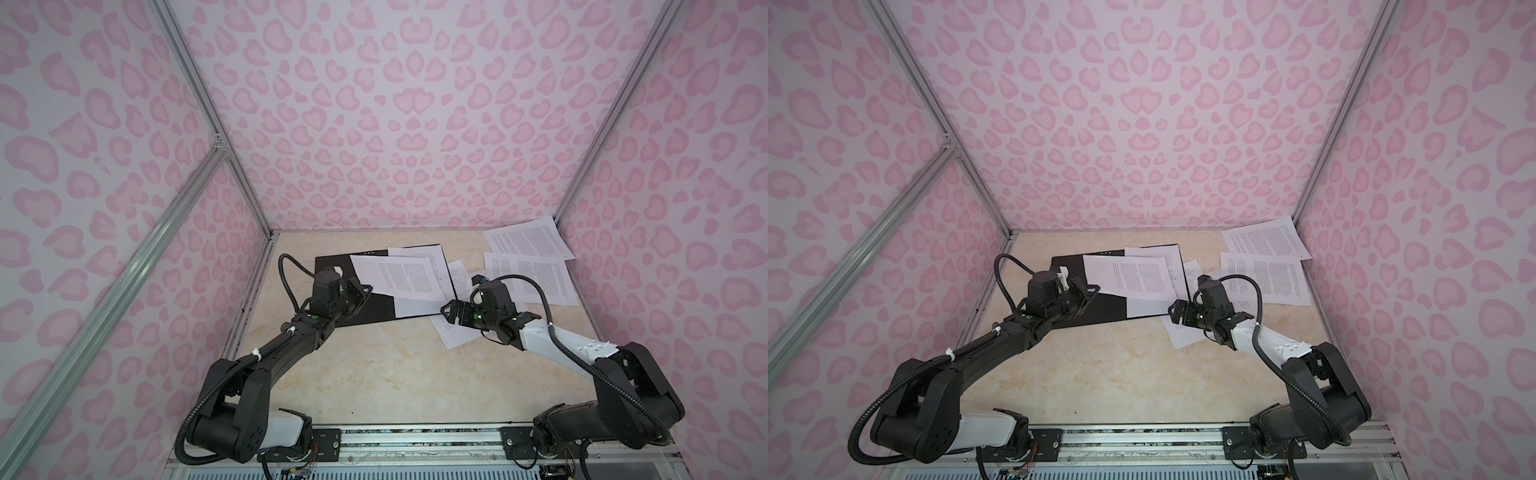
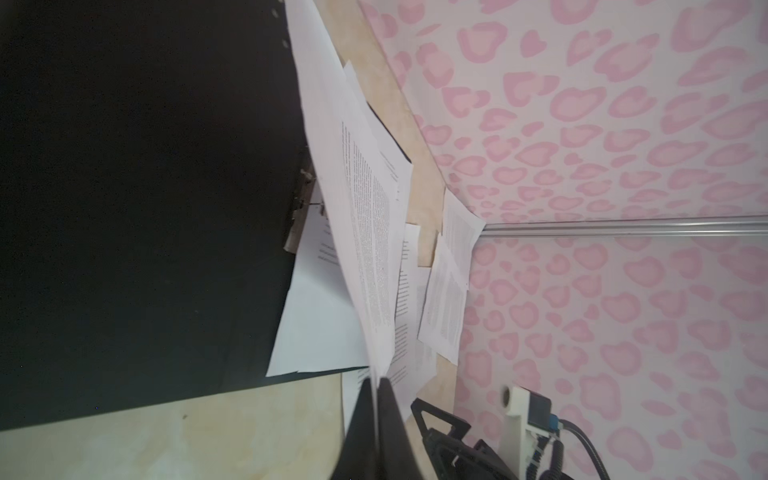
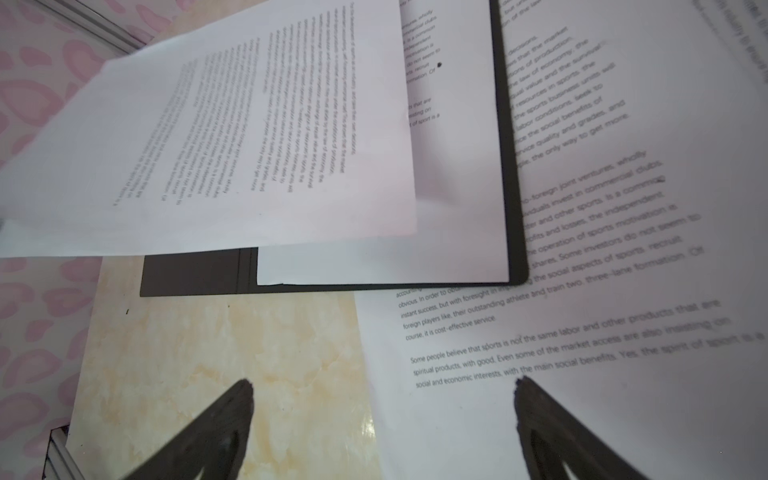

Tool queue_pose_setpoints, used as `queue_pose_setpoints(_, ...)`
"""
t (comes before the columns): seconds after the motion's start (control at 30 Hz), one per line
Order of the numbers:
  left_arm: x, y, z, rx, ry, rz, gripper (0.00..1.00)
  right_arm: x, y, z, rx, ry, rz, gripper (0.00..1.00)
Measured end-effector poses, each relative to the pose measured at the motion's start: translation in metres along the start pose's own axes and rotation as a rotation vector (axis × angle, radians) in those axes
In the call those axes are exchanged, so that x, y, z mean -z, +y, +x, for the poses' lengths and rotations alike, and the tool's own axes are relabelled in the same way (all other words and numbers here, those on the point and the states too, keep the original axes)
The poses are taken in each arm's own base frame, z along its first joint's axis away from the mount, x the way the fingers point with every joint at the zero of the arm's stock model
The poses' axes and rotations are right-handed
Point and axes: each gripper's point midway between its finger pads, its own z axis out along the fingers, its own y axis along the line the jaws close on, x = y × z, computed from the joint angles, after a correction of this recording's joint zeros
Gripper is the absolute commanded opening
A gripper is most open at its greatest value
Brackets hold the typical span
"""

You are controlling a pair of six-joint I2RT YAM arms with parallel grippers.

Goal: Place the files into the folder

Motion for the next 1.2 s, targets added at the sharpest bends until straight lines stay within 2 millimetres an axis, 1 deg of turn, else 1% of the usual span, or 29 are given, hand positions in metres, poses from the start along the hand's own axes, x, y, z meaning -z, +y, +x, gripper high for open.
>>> queue_pose_setpoints(0.13,-0.006,0.034,0.008,0.063,-0.007,-0.048,0.03,0.003,0.028,0.007,0.004,0.002,-0.079,0.96)
queue_pose_setpoints(0.2,-0.007,0.042,0.01,0.078,-0.007,-0.05,0.03,0.003,0.041,0.01,-0.001,-0.001,-0.106,0.97)
queue_pose_setpoints(0.23,-0.007,0.043,0.011,0.088,-0.009,-0.044,0.03,0.003,0.047,0.013,-0.003,-0.004,-0.123,0.98)
queue_pose_setpoints(0.3,-0.007,0.044,0.012,0.094,-0.013,-0.035,0.03,0.001,0.051,0.024,-0.033,0.001,-0.145,0.98)
queue_pose_setpoints(0.37,-0.006,0.044,0.012,0.098,-0.015,-0.027,0.03,-0.004,0.049,0.036,-0.083,0.012,-0.152,0.98)
queue_pose_setpoints(0.43,-0.006,0.045,0.014,0.105,-0.01,-0.022,0.03,-0.011,0.048,0.044,-0.141,0.004,-0.148,0.98)
queue_pose_setpoints(0.47,-0.006,0.045,0.014,0.105,-0.008,-0.019,0.03,-0.014,0.05,0.046,-0.158,0.001,-0.153,0.98)
queue_pose_setpoints(0.53,-0.005,0.042,0.016,0.111,0.005,-0.002,0.03,-0.024,0.065,0.052,-0.177,0.004,-0.19,0.98)
queue_pose_setpoints(0.63,-0.005,0.041,0.019,0.119,0.017,0.011,0.03,-0.041,0.082,0.052,-0.218,-0.017,-0.237,0.98)
queue_pose_setpoints(0.8,0.002,0.033,0.02,0.115,0.02,0.044,0.03,-0.071,0.09,0.052,-0.315,-0.07,-0.299,0.98)
queue_pose_setpoints(0.9,0.003,0.033,0.021,0.122,0.026,0.046,0.03,-0.082,0.097,0.052,-0.362,-0.105,-0.35,0.97)
queue_pose_setpoints(0.97,0.003,0.033,0.022,0.122,0.03,0.046,0.03,-0.086,0.102,0.05,-0.389,-0.135,-0.382,0.94)
queue_pose_setpoints(1.07,0.003,0.033,0.024,0.126,0.039,0.05,0.03,-0.088,0.11,0.042,-0.43,-0.183,-0.43,0.87)
queue_pose_setpoints(1.2,0.003,0.032,0.024,0.131,0.043,0.053,0.03,-0.09,0.116,0.028,-0.481,-0.246,-0.483,0.76)
